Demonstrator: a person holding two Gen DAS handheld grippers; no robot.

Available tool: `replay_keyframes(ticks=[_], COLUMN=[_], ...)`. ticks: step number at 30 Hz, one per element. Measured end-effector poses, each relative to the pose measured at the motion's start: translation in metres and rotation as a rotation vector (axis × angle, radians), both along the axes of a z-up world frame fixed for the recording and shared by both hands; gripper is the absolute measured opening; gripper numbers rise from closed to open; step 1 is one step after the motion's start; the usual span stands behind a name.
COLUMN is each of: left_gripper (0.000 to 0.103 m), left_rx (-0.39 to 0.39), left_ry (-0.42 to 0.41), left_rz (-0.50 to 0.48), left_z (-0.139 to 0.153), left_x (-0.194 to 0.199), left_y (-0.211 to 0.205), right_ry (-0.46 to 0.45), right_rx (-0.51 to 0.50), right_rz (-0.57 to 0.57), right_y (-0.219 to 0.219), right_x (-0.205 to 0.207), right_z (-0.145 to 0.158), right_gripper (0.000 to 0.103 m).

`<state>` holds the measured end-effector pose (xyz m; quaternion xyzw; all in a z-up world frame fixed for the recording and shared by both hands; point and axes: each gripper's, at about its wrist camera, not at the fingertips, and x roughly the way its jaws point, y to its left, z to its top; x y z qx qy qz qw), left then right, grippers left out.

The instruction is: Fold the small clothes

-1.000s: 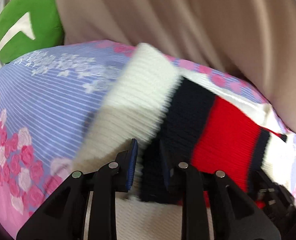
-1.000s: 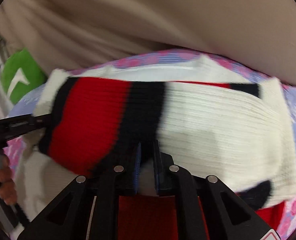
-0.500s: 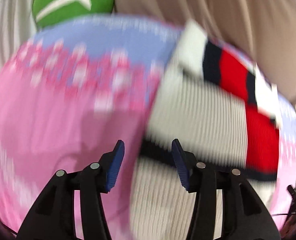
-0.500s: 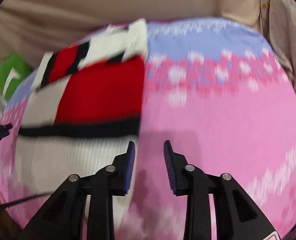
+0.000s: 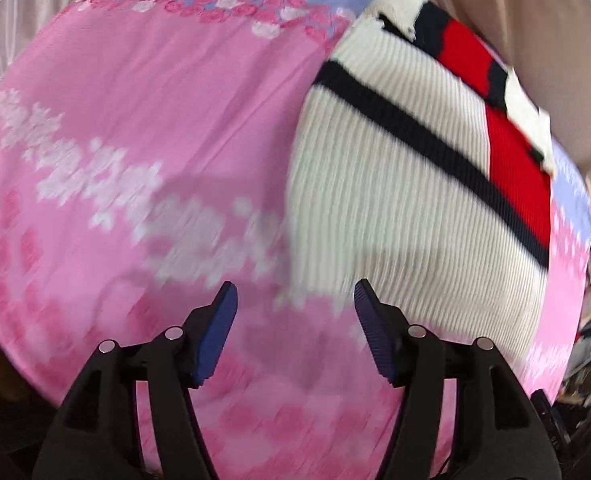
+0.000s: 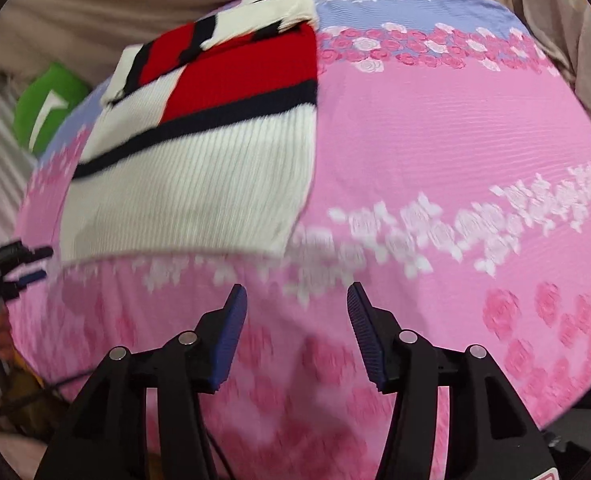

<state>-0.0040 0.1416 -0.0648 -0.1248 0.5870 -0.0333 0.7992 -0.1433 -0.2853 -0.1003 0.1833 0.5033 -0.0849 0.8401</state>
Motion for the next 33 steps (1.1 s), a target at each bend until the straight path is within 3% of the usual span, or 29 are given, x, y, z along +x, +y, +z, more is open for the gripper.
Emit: replay_keyframes(ticks=[4, 6, 9, 15, 16, 18, 19, 20, 22, 28, 30, 33], left_gripper=[0.059, 0.061, 0.066, 0.071, 0.068, 0.048, 0.025, 0.013, 0.011, 0.009, 0.009, 0.009], left_rx=[0.032, 0.012, 0.033, -0.023, -0.038, -0.067, -0.104, -0.133, -0.167, -0.13, -0.096, -0.029], left_ry=[-0.031, -0.053, -0.046, -0.06, -0.061, -0.066, -0.051, -0.031, -0.035, -0.14, -0.14, -0.068], left_rz=[0.002, -0.004, -0.012, -0.004, -0.011, -0.038, -0.065, -0.078, -0.073, -0.113, -0.15, -0.212], left_z=[-0.009, -0.009, -0.021, -0.026, -0.026, -0.026, -0.027, -0.028, -0.021, 0.037, 0.048, 0.048], left_x=[0.016, 0.016, 0.019, 0.024, 0.026, 0.029, 0.034, 0.036, 0.034, -0.014, -0.039, -0.095], left_y=[-0.01, -0.011, -0.012, -0.01, -0.011, -0.013, -0.017, -0.018, -0.015, -0.012, -0.014, -0.014], right_ry=[-0.033, -0.05, -0.02, -0.034, -0.036, -0.035, -0.034, -0.035, -0.083, -0.16, -0.15, -0.074], right_rx=[-0.039, -0.027, -0.023, 0.064, 0.064, 0.054, 0.062, 0.084, 0.073, -0.033, -0.055, -0.042], right_rz=[-0.014, -0.006, -0.015, -0.122, -0.13, -0.139, -0.138, -0.141, -0.145, 0.01, 0.07, 0.134], right_y=[-0.001, 0.002, 0.002, 0.001, 0.003, 0.008, 0.01, 0.01, 0.014, 0.026, 0.028, 0.022], right_x=[0.033, 0.037, 0.045, 0.042, 0.044, 0.048, 0.051, 0.052, 0.047, 0.006, -0.018, -0.064], right_z=[-0.01, -0.011, -0.022, -0.032, -0.032, -0.03, -0.03, -0.029, -0.016, 0.039, 0.049, 0.045], right_gripper=[0.052, 0.053, 0.058, 0.06, 0.06, 0.049, 0.018, 0.008, 0.007, 0.006, 0.006, 0.006])
